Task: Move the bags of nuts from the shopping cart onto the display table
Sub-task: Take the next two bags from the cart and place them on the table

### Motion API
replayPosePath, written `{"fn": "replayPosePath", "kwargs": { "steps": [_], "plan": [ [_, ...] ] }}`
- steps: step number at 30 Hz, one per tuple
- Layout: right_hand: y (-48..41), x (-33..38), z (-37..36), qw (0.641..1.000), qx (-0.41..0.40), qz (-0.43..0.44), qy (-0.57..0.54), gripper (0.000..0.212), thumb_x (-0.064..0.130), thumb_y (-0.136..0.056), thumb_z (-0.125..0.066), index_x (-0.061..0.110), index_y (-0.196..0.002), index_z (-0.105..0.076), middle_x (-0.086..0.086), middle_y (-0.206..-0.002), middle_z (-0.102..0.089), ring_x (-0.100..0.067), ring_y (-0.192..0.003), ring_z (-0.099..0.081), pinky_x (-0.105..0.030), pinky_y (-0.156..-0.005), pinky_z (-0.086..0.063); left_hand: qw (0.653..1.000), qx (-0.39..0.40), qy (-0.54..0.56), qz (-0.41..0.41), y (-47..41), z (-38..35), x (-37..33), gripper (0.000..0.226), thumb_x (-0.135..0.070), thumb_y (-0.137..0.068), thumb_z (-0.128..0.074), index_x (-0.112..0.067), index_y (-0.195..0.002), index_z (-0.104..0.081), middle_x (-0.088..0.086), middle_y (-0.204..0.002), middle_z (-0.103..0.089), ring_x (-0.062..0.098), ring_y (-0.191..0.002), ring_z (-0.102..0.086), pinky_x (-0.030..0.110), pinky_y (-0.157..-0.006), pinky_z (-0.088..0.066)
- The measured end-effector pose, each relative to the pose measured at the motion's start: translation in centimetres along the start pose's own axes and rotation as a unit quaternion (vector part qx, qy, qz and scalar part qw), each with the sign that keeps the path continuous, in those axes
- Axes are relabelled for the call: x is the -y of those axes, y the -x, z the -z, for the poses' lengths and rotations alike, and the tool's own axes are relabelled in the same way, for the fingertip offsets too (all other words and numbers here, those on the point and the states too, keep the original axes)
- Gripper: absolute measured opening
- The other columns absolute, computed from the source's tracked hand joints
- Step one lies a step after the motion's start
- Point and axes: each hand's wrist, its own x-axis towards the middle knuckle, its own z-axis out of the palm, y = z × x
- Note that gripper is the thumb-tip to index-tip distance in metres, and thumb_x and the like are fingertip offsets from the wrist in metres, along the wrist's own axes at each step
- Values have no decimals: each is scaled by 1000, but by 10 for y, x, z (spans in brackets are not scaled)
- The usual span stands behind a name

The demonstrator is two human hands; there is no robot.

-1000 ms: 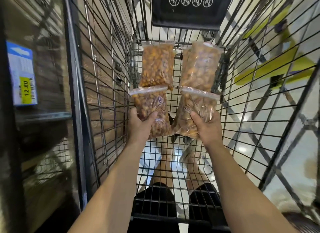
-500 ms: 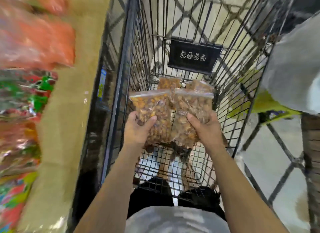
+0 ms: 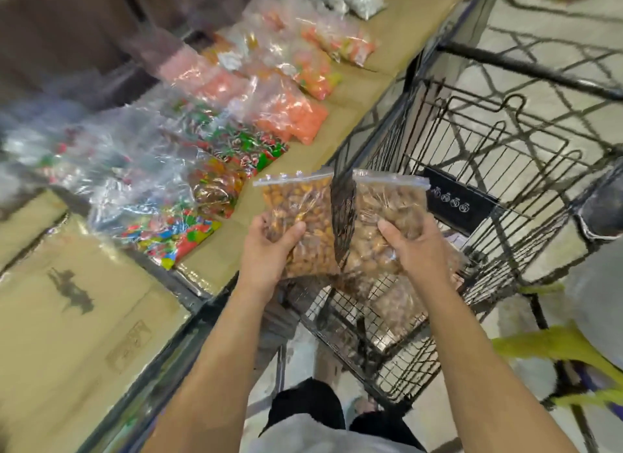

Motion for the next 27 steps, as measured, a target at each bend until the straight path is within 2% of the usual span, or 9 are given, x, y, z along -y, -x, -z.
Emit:
{"fn": "replayPosePath", "kwargs": {
  "steps": [3, 5, 8, 12, 14, 18, 22, 25, 27],
  "plan": [
    [20, 28, -15, 998, 40, 43, 14, 71, 47, -87, -81, 30, -148, -50, 18, -118, -61, 0, -92, -64, -33, -77, -54, 998, -44, 28, -26, 26, 33, -13, 53, -32, -85, -89, -21, -129, -61, 2, -121, -77, 22, -108, -78, 53, -94, -63],
    [32, 44, -26, 996, 69, 60, 15, 58, 45, -88, -82, 37, -138, -51, 21, -113, -62, -4, -95, -66, -39, -88, -55, 995, -81, 39, -48, 41, 57, -19, 51, -27, -86, -88, -18, -129, -62, 3, -122, -77, 22, -109, -77, 53, -95, -63],
    [46, 65, -48, 990, 111, 78, 23, 63, 50, -86, -84, 35, -139, -53, 18, -120, -66, -12, -107, -69, -40, -100, -54, 989, -120, 50, -72, 62, 92, -28, 46, -23, -87, -88, -17, -126, -66, 4, -119, -79, 25, -109, -78, 55, -96, -62],
    [67, 87, -85, 979, 167, 113, 6, 49, 41, -88, -86, 33, -127, -56, 23, -113, -68, 0, -102, -69, -23, -88, -55, 976, -180, 94, -78, 93, 138, -39, 43, -16, -88, -86, -13, -125, -64, 8, -117, -79, 28, -107, -78, 57, -94, -62],
    [82, 97, -104, 973, 200, 119, 2, 41, 33, -90, -86, 38, -117, -56, 27, -110, -65, 14, -94, -67, -10, -80, -51, 970, -207, 102, -79, 110, 161, -41, 38, -18, -88, -86, -17, -119, -64, 6, -115, -80, 28, -105, -78, 57, -92, -63],
    [119, 114, -141, 957, 258, 129, -18, 42, 33, -92, -85, 35, -115, -50, 31, -107, -58, 9, -94, -60, -30, -96, -47, 957, -252, 108, -90, 146, 212, -39, 34, -19, -89, -86, -17, -115, -63, 5, -113, -80, 27, -105, -78, 55, -89, -64],
    [170, 128, -174, 940, 305, 151, -19, 50, 27, -96, -79, 32, -125, -39, 35, -102, -44, 12, -89, -51, -23, -94, -36, 945, -293, 109, -101, 182, 264, -28, 34, -23, -88, -87, -24, -115, -67, 0, -111, -82, 23, -104, -79, 56, -91, -63],
    [192, 122, -205, 928, 332, 170, -9, 60, 35, -93, -83, 27, -139, -46, 24, -122, -57, -8, -121, -57, -32, -103, -44, 938, -310, 120, -101, 208, 300, -19, 38, -26, -87, -87, -24, -119, -66, 1, -114, -81, 24, -105, -78, 58, -91, -63],
    [212, 122, -224, 923, 342, 173, 1, 82, 43, -89, -84, 17, -155, -42, 9, -149, -55, -19, -143, -48, -37, -114, -42, 933, -324, 124, -101, 225, 322, -12, 39, -27, -88, -87, -24, -121, -65, 2, -115, -80, 24, -106, -78, 57, -90, -64]
  ]
}}
